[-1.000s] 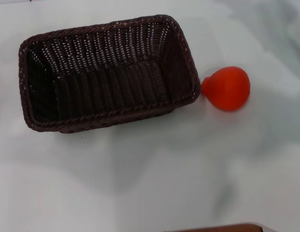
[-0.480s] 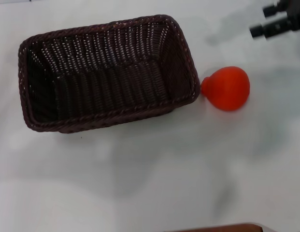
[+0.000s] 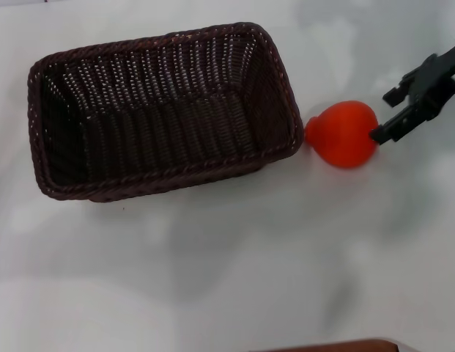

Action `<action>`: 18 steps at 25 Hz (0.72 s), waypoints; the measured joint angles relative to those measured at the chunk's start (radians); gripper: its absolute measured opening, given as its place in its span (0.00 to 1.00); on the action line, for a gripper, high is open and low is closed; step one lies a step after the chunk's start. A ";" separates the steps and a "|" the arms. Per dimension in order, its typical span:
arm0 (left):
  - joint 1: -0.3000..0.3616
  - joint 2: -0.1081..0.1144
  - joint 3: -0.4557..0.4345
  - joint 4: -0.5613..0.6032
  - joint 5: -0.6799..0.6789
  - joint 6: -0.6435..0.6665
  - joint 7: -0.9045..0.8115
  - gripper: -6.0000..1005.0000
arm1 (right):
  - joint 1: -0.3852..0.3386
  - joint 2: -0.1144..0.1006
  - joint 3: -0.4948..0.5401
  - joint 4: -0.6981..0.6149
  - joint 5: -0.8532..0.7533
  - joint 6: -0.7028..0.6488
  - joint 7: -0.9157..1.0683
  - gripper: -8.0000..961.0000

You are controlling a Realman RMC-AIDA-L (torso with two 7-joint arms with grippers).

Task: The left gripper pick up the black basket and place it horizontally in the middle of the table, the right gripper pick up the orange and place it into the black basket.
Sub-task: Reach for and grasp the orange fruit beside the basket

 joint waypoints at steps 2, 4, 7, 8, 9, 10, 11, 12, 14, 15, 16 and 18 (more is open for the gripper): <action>0.000 0.000 0.000 0.001 -0.003 -0.001 0.000 0.90 | 0.014 0.022 0.000 -0.033 -0.022 -0.030 -0.010 0.96; 0.000 -0.001 0.000 0.002 -0.006 -0.002 0.000 0.90 | 0.020 0.043 -0.002 -0.063 -0.028 -0.065 -0.024 0.96; -0.001 -0.002 0.000 0.007 -0.008 -0.003 0.001 0.90 | 0.036 0.069 -0.012 -0.120 -0.058 -0.128 -0.036 0.96; -0.001 -0.002 0.000 0.010 -0.008 -0.003 0.001 0.90 | 0.043 0.077 -0.015 -0.137 -0.076 -0.152 -0.037 0.96; -0.001 -0.002 0.000 0.011 -0.008 -0.003 0.001 0.90 | 0.048 0.083 -0.016 -0.149 -0.091 -0.171 -0.037 0.91; -0.001 -0.002 0.000 0.012 -0.008 -0.003 0.001 0.90 | 0.053 0.090 -0.017 -0.160 -0.104 -0.187 -0.037 0.85; -0.002 -0.002 0.000 0.012 -0.008 -0.003 0.001 0.90 | 0.054 0.094 -0.017 -0.163 -0.108 -0.193 -0.037 0.80; -0.002 -0.002 0.000 0.012 -0.008 -0.003 0.001 0.90 | 0.056 0.097 -0.015 -0.167 -0.110 -0.202 -0.038 0.76; -0.003 -0.002 0.001 0.013 -0.008 -0.003 0.001 0.90 | 0.056 0.098 -0.008 -0.168 -0.101 -0.207 -0.043 0.67; -0.003 -0.002 0.001 0.013 -0.008 -0.003 0.001 0.90 | 0.056 0.098 -0.005 -0.168 -0.093 -0.207 -0.046 0.63; -0.003 -0.002 0.001 0.013 -0.008 -0.003 0.001 0.90 | 0.056 0.099 -0.003 -0.167 -0.088 -0.207 -0.048 0.59; -0.003 -0.002 0.001 0.014 -0.008 -0.003 0.001 0.90 | 0.055 0.099 -0.002 -0.165 -0.081 -0.205 -0.049 0.53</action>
